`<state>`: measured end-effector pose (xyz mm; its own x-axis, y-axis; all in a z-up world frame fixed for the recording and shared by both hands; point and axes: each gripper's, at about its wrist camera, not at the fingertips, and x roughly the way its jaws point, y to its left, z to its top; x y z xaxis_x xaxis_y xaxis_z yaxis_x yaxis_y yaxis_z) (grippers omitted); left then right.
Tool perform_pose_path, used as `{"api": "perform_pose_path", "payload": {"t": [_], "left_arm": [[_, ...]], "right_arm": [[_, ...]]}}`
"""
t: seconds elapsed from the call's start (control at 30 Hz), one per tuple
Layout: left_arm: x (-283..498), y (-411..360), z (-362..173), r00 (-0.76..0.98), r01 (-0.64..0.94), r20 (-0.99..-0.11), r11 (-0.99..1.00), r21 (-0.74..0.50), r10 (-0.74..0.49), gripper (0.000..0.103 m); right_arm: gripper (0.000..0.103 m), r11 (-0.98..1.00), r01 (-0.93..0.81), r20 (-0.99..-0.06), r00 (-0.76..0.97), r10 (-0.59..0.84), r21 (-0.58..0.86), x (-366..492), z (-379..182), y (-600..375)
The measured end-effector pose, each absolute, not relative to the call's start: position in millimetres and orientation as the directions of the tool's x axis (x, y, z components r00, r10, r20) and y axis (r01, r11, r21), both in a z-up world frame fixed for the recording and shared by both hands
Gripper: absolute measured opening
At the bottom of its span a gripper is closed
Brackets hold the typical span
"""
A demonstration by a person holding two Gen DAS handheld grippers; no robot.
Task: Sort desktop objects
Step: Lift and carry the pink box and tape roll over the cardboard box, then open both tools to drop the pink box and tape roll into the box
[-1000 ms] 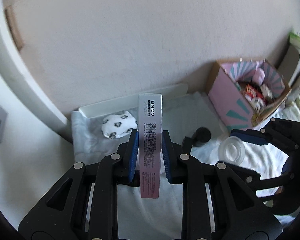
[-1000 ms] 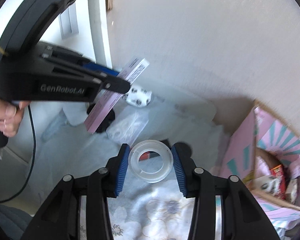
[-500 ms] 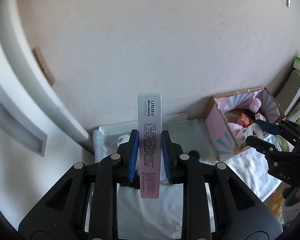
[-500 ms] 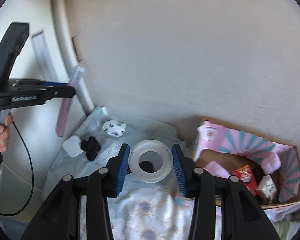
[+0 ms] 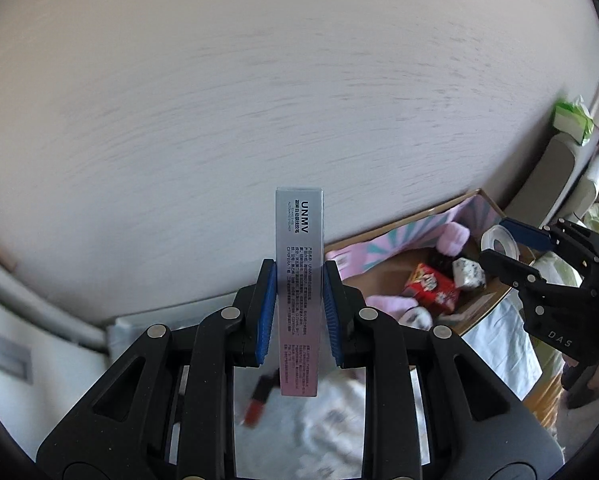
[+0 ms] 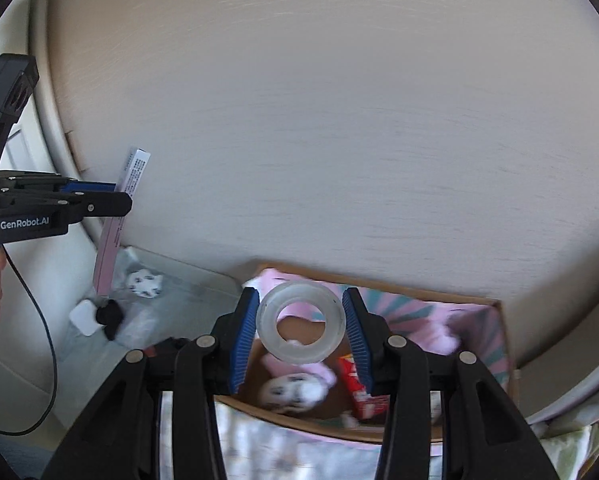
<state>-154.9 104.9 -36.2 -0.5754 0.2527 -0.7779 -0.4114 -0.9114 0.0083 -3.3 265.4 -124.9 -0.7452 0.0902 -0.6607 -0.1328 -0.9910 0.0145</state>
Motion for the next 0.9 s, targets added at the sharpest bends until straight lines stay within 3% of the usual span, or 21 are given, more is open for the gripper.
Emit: {"api": "perform_pose_path", "payload": {"t": [0.23,0.47,0.9], "left_arm": [[-174,158,-61,-0.517,-0.463,-0.812,-0.887,-0.001,0.271,0.021],[-187,216,-123,-0.392,-0.528,-0.888,-0.849,0.002,0.242,0.021],[-190,239,-159,-0.338,-0.546,-0.923,-0.837,0.032,0.185,0.021]], "right_arm": [[0.040,-0.983,-0.183,-0.704,-0.699,0.128,0.002,-4,-137,314],[0.040,-0.975,-0.217,-0.800,-0.579,0.158,-0.036,-17,-182,350],[0.040,-0.982,-0.180,-0.862,-0.506,0.040,0.060,-28,-233,370]]}}
